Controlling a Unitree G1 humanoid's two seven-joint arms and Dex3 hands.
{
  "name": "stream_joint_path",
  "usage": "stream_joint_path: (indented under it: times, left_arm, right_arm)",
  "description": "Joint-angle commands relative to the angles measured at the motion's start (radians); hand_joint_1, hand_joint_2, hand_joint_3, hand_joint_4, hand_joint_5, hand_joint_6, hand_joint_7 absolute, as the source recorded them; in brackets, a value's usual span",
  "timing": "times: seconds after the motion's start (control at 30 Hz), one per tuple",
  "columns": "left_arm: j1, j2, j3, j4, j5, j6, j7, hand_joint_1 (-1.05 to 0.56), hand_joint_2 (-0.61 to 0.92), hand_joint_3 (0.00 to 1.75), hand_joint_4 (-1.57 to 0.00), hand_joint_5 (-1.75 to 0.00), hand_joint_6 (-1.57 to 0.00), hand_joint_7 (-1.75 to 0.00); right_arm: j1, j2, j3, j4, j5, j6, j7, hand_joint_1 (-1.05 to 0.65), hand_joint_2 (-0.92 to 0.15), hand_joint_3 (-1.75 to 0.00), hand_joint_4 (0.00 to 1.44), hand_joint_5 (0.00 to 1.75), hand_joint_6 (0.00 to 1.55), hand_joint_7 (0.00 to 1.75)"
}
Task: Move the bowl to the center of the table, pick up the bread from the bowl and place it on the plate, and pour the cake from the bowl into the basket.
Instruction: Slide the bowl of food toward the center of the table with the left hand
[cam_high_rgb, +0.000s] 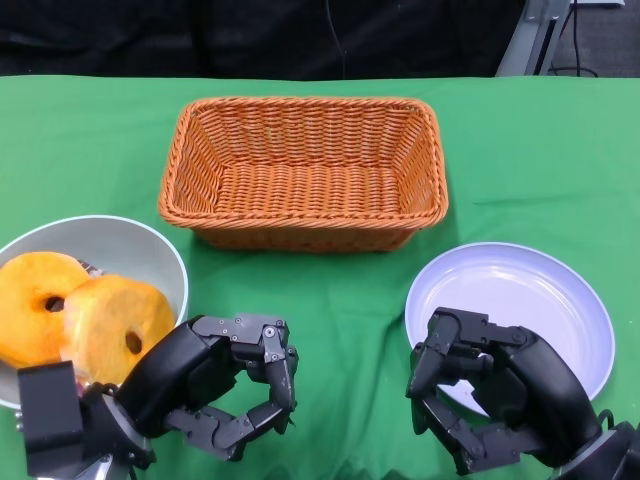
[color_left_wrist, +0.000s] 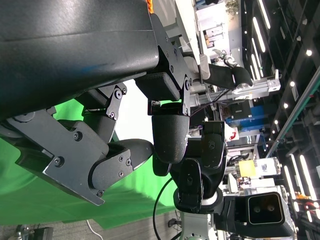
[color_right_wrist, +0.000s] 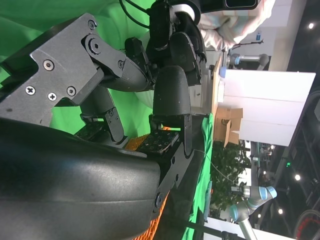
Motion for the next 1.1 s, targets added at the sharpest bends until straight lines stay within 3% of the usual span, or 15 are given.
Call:
stream_joint_path:
  times: [0.03, 0.13, 0.27, 0.3, 0.37, 0.47, 0.53, 0.6, 0.67, 0.9, 1.1]
  left_arm:
    - [-0.009, 0.008, 0.024, -0.023, -0.035, 0.009, -0.004, -0.15, 0.56, 1.07, -0.73, -1.67, -0.77, -1.33]
    - [-0.011, 0.015, 0.038, -0.067, -0.053, -0.002, -0.001, -0.15, 0.61, 0.95, -0.77, -1.56, -0.81, -1.21]
    - [0.003, 0.043, 0.049, -0.176, -0.069, 0.046, 0.013, -0.30, 0.81, 0.47, -0.74, -1.39, -0.83, -0.87]
    - [0.007, 0.053, 0.052, -0.205, -0.071, 0.059, 0.018, -0.36, 0.87, 0.31, -0.73, -1.27, -0.86, -0.69]
    - [0.013, 0.074, 0.068, -0.271, -0.093, 0.083, 0.025, -0.44, 0.91, 0.19, -0.73, -1.02, -0.92, -0.37]
    - [0.020, 0.084, 0.098, -0.334, -0.121, 0.084, 0.037, -0.47, 0.92, 0.16, -0.77, -0.68, -0.92, -0.11]
    - [0.018, 0.094, 0.117, -0.356, -0.137, 0.081, 0.042, -0.47, 0.92, 0.17, -0.78, -0.58, -0.92, -0.06]
    - [-0.001, 0.117, 0.160, -0.353, -0.161, 0.076, 0.042, -0.50, 0.92, 0.20, -0.78, -0.32, -0.84, -0.01]
    - [-0.011, 0.129, 0.181, -0.347, -0.174, 0.082, 0.040, -0.51, 0.92, 0.20, -0.76, -0.20, -0.79, 0.00]
    - [-0.053, 0.184, 0.277, -0.313, -0.240, 0.168, 0.060, -0.56, 0.92, 0.17, -0.64, -0.06, -0.65, 0.00]
    - [-0.100, 0.221, 0.377, -0.236, -0.207, 0.141, 0.159, -0.62, 0.92, 0.13, -0.63, -0.03, -0.64, 0.00]
  right_arm:
    - [-0.005, -0.002, -0.006, 0.004, 0.008, 0.000, -0.003, -0.08, -0.44, -1.22, 0.76, 1.70, 0.71, 1.35]
    - [-0.005, 0.000, -0.006, 0.004, 0.009, -0.001, -0.002, -0.09, -0.43, -1.22, 0.75, 1.70, 0.71, 1.35]
    - [-0.007, 0.001, -0.007, 0.011, 0.010, -0.008, 0.003, -0.09, -0.44, -1.21, 0.75, 1.70, 0.71, 1.36]
    - [-0.007, 0.001, -0.007, 0.011, 0.011, -0.006, 0.003, -0.08, -0.44, -1.21, 0.74, 1.70, 0.70, 1.36]
    - [-0.009, 0.003, -0.008, 0.018, 0.008, -0.017, 0.004, -0.08, -0.45, -1.21, 0.74, 1.70, 0.70, 1.36]
    - [-0.009, 0.003, -0.009, 0.023, 0.005, -0.024, 0.003, -0.10, -0.45, -1.20, 0.75, 1.69, 0.70, 1.36]
    - [-0.008, 0.003, -0.009, 0.022, 0.005, -0.023, 0.003, -0.10, -0.46, -1.19, 0.75, 1.69, 0.70, 1.36]
    - [-0.009, 0.003, -0.009, 0.025, 0.005, -0.024, 0.003, -0.09, -0.46, -1.19, 0.75, 1.69, 0.70, 1.36]
    - [-0.009, 0.003, -0.010, 0.027, 0.005, -0.025, 0.003, -0.09, -0.46, -1.19, 0.75, 1.68, 0.70, 1.37]
    - [-0.008, 0.002, -0.011, 0.030, 0.004, -0.026, 0.003, -0.09, -0.45, -1.20, 0.76, 1.69, 0.70, 1.38]
    - [-0.006, 0.005, -0.010, 0.027, 0.004, -0.020, 0.000, -0.09, -0.45, -1.20, 0.76, 1.69, 0.70, 1.37]
